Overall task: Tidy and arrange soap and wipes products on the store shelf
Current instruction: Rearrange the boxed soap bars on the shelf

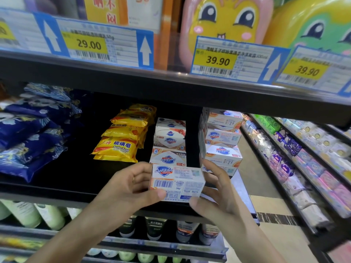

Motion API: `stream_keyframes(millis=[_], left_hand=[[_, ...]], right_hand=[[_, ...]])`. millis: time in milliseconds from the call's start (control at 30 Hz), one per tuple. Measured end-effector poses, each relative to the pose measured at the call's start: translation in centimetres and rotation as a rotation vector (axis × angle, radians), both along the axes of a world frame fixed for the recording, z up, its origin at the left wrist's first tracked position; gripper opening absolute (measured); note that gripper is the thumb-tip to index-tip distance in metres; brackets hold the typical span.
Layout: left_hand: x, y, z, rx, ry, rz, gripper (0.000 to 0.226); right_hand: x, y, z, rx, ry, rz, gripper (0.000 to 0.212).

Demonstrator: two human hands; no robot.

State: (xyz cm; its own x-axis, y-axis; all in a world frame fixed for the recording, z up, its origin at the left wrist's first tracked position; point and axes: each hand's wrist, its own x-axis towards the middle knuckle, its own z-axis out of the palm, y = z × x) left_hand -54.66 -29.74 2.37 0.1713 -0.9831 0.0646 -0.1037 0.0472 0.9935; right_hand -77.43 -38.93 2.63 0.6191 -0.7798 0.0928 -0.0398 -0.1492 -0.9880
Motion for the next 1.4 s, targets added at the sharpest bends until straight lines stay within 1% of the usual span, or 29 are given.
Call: stream_keyframes(millis=[67,100,167,233,367,467,567,600,667,700,733,767,800,833,867,900,933,967,1033,1067,1133,1233,1333,1400], left_hand=[[0.0,0.0,0.0,-0.044,-0.004,0.014,0.043],[-0.1,0.0,0.1,-0.068,-0.007,0.017,0.044],[-0.1,0.0,0.1,-0.111,-0.018,0.013,0.041],[-0.3,0.2,0.2,-0.14,-0.044,-0.006,0.042],[-0.4,0.6,0.4,-0.166,-0.124,-0.007,0.044],[-0.6,0.8,0.5,-0.175,-0.106,0.004,0.044],[-0.5,1.0,0.4,-0.189,-0.126,-0.005,0.05],[-0.4,1.0,0.2,-0.184,-0.133,-0.021,0.057],[-0.1,0.9,-0.1,-0.147,-0.122,-0.031,0.08],[0.0,0.8,-0.3,-0.124,-0.105,-0.005,0.088],[0.1,0.7,-0.4,-0.106,-0.08,0.044,0.092],[0.3,0.4,-0.4,-0.085,-0.05,0.103,0.091],[0.5,0.2,-0.4,-0.057,-0.008,0.162,0.085],[0.7,0.0,-0.4,-0.015,0.047,0.206,0.073],[0.8,-0.2,-0.2,0.04,0.114,0.23,0.055],[0.8,-0.3,0.0,0.097,0.185,0.235,0.037],[0.7,-0.4,0.3,0.152,0.255,0.223,0.023],[0.7,-0.5,0.4,0.198,0.307,0.196,0.023],[0.7,-0.5,0.3,0.267,0.35,0.137,0.044],[0.7,-0.5,0.3,0.281,0.342,0.097,0.051],[0.4,-0.2,0.2,0.274,0.272,-0.004,0.063],[0.1,0.1,0.2,0.248,0.192,-0.042,0.059],[0.1,0.2,0.2,0.214,0.176,-0.043,0.049],[0.2,0.2,0.2,0.192,0.166,-0.053,0.048]], right_hand=[[0.2,-0.1,0.5,0.086,0.018,-0.058,0.076],[0.3,-0.2,0.7,0.16,0.02,-0.071,0.071],[0.4,-0.3,1.1,0.348,-0.035,-0.053,0.062],[0.5,-0.3,1.3,0.468,-0.085,0.008,0.059],[0.5,-0.2,1.0,0.571,-0.128,0.123,0.068],[0.4,-0.6,0.7,0.609,-0.198,0.151,0.061],[0.4,-0.6,0.7,0.571,-0.22,0.189,0.05],[0.4,-0.5,0.8,0.558,-0.227,0.196,0.049],[0.3,-0.5,0.7,0.528,-0.23,0.179,0.052],[0.3,-0.5,0.7,0.504,-0.223,0.157,0.055],[0.3,-0.5,0.6,0.471,-0.215,0.131,0.058],[0.3,-0.5,0.6,0.426,-0.205,0.109,0.061],[0.2,-0.5,0.5,0.369,-0.188,0.092,0.064],[0.3,-0.4,0.5,0.302,-0.164,0.08,0.066],[0.3,-0.4,0.6,0.236,-0.139,0.073,0.067],[0.3,-0.3,0.6,0.175,-0.117,0.07,0.066],[0.3,-0.3,0.6,0.12,-0.101,0.071,0.065],[0.4,-0.2,0.6,0.076,-0.096,0.075,0.063],[0.5,0.0,0.6,0.018,-0.098,0.092,0.061],[0.6,0.2,0.5,-0.006,-0.098,0.102,0.061],[0.7,0.3,0.2,-0.048,-0.096,0.11,0.063],[0.8,0.4,-0.2,-0.092,-0.089,0.114,0.064],[0.8,0.3,-0.4,-0.104,-0.084,0.117,0.063],[0.7,0.1,-0.4,-0.102,-0.083,0.109,0.065]])
